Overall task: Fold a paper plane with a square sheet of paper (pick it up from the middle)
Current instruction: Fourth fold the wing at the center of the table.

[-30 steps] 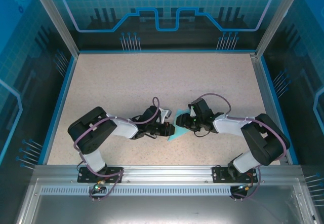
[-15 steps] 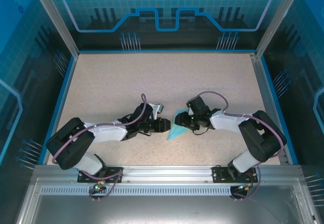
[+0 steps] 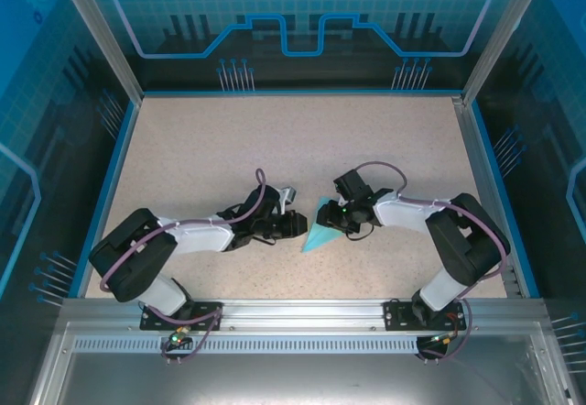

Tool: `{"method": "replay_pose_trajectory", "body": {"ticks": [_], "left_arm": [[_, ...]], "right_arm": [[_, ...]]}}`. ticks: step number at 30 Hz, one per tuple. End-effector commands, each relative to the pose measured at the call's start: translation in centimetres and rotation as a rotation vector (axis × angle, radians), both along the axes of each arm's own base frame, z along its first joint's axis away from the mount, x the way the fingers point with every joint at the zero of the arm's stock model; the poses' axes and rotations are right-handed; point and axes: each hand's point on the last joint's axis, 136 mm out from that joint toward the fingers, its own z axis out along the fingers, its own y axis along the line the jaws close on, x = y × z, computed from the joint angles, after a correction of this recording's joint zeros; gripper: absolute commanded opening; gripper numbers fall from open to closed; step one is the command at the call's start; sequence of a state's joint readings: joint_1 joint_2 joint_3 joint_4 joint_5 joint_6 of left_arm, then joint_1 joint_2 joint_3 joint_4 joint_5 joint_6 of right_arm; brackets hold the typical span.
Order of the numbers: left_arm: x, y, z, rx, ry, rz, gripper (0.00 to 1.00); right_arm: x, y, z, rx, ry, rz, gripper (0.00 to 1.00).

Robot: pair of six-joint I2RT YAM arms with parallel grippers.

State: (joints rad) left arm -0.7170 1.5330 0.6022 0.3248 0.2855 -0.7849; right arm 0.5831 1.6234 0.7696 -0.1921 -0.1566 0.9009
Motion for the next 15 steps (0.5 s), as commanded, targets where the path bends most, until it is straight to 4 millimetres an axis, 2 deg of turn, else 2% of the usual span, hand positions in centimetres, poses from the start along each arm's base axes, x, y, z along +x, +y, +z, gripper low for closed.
{"method": "replay_pose_trajectory", "body": {"ticks": [1,10,15], "left_arm": [[0.57,-0.54,0.67,-0.01,0.009,-0.003,0.17],[1.44,-0.65,0.34,0.008,0.026,0.02,0.16],[1.45,-0.69,-0.18,0.008,0.051,0.012,0.16]], "right_arm": [[-4.2,-3.53,-4.38,-0.194,0.178,-0.003,0.45],[-4.73,-3.52,-4.9,-0.22,0.221,0.04,0.41],[-5.01,-3.18,-5.11,-0.213,0.241,0.077,0.43]]}}
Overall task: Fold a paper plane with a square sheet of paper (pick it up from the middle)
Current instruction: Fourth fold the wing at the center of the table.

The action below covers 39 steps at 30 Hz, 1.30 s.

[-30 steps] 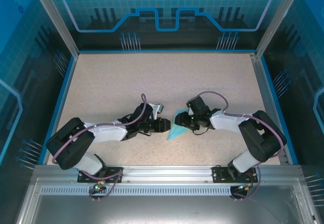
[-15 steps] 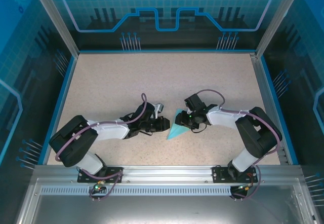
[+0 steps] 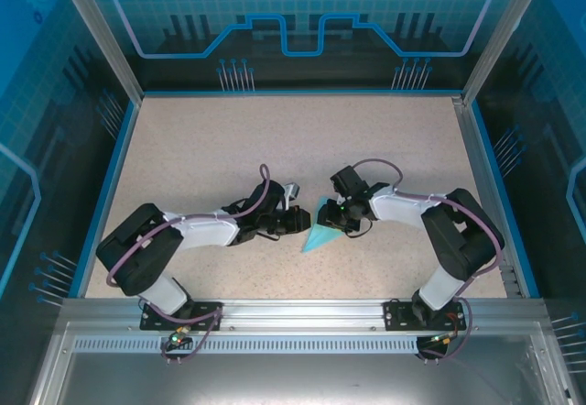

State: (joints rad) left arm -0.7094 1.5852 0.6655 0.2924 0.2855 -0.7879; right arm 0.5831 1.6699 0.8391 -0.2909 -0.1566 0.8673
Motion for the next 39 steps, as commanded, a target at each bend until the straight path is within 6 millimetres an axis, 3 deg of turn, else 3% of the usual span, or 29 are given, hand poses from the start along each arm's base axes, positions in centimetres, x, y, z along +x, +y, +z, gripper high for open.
{"method": "replay_pose_trajectory", "body": {"ticks": [1,18,20,29,39], "left_arm": [[0.2,0.0,-0.2,-0.004,0.04,0.004,0.16],[-0.7,-1.5,-1.2,-0.088,0.117,-0.085,0.11],[-0.6,-1.4,-1.3,-0.08,0.118,-0.082,0.11],[-0.3,-1.8,-1.4,-0.079,0.12,-0.09,0.1],[-0.8,-1.6,-3.3,-0.039,0.174,-0.099,0.07]], "right_arm": [[-5.0,-3.0,-4.9,-0.169,0.197,0.059,0.44],[-6.1,-2.9,-6.6,-0.22,0.302,0.107,0.43],[-5.2,-2.2,-6.3,-0.207,0.287,0.111,0.45],[-5.1,-2.0,-6.8,-0.214,0.31,0.114,0.46],[-5.2,-1.8,-7.2,-0.202,0.324,0.104,0.46]]}}
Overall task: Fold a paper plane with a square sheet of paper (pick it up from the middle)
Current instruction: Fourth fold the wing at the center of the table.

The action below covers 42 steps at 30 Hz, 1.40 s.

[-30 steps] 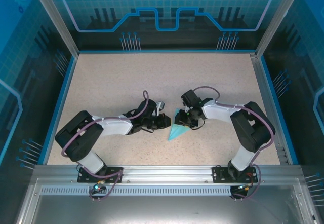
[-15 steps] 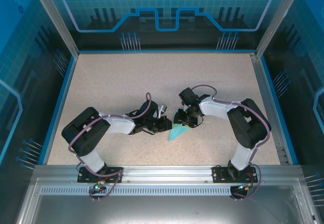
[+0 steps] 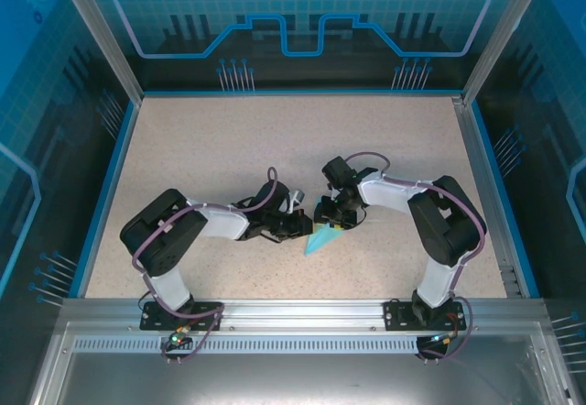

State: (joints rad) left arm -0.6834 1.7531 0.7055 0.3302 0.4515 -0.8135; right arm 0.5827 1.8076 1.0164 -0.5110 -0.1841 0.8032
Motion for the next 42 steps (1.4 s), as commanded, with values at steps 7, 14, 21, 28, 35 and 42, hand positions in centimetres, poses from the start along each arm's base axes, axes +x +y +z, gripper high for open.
{"method": "replay_pose_trajectory", "body": {"ticks": [7,14,21,28,35,42], "left_arm": [[-0.4,0.3,-1.2,0.046,0.046,-0.012,0.05],[-0.4,0.5,-1.9,0.069,0.059,-0.015,0.04],[-0.1,0.7,-1.6,0.083,0.045,0.0,0.04],[0.2,1.4,-0.9,0.113,0.015,0.025,0.04],[0.5,1.3,0.3,0.086,-0.003,0.03,0.05],[0.9,1.6,0.9,0.077,-0.01,0.048,0.07]], "right_arm": [[-4.7,-1.6,-6.2,-0.087,0.172,0.021,0.46],[-4.2,-1.5,-5.6,-0.047,0.149,-0.015,0.44],[-4.8,-2.5,-6.0,-0.088,0.171,-0.016,0.43],[-3.8,-2.0,-4.8,-0.055,0.111,0.007,0.44],[-4.4,-2.9,-4.6,-0.061,0.105,0.02,0.44],[-4.4,-3.2,-5.2,-0.091,0.13,-0.002,0.4]]}}
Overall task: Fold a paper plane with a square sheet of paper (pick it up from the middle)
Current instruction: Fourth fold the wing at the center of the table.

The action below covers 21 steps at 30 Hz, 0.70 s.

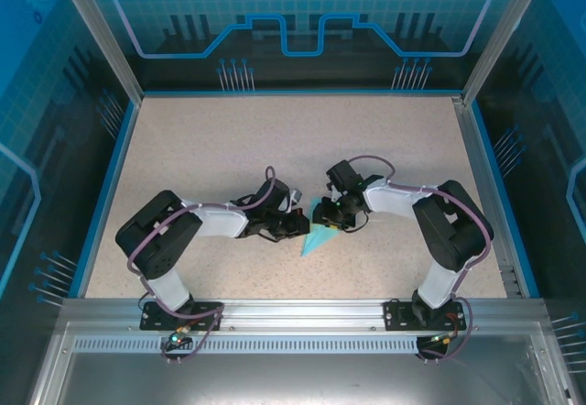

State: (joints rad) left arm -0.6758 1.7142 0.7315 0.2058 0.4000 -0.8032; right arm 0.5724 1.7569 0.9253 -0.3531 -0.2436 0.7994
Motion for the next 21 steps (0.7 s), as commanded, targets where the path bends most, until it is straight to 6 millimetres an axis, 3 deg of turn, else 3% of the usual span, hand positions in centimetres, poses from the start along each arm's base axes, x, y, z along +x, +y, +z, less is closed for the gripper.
{"method": "replay_pose_trajectory", "body": {"ticks": [1,6,11,21], "left_arm": [[0.6,0.5,0.9,0.008,-0.025,0.013,0.08],[0.9,1.0,1.4,0.006,-0.04,0.04,0.11],[0.9,1.3,1.7,0.003,-0.048,0.052,0.12],[0.1,0.2,1.5,-0.06,-0.015,-0.001,0.11]], "right_arm": [[-4.8,-4.3,-5.7,-0.21,0.208,-0.01,0.4],[-5.5,-4.7,-6.5,-0.236,0.252,-0.029,0.43],[-4.7,-4.3,-6.4,-0.247,0.257,-0.039,0.45],[-5.0,-4.4,-7.2,-0.273,0.305,-0.078,0.48]]}}
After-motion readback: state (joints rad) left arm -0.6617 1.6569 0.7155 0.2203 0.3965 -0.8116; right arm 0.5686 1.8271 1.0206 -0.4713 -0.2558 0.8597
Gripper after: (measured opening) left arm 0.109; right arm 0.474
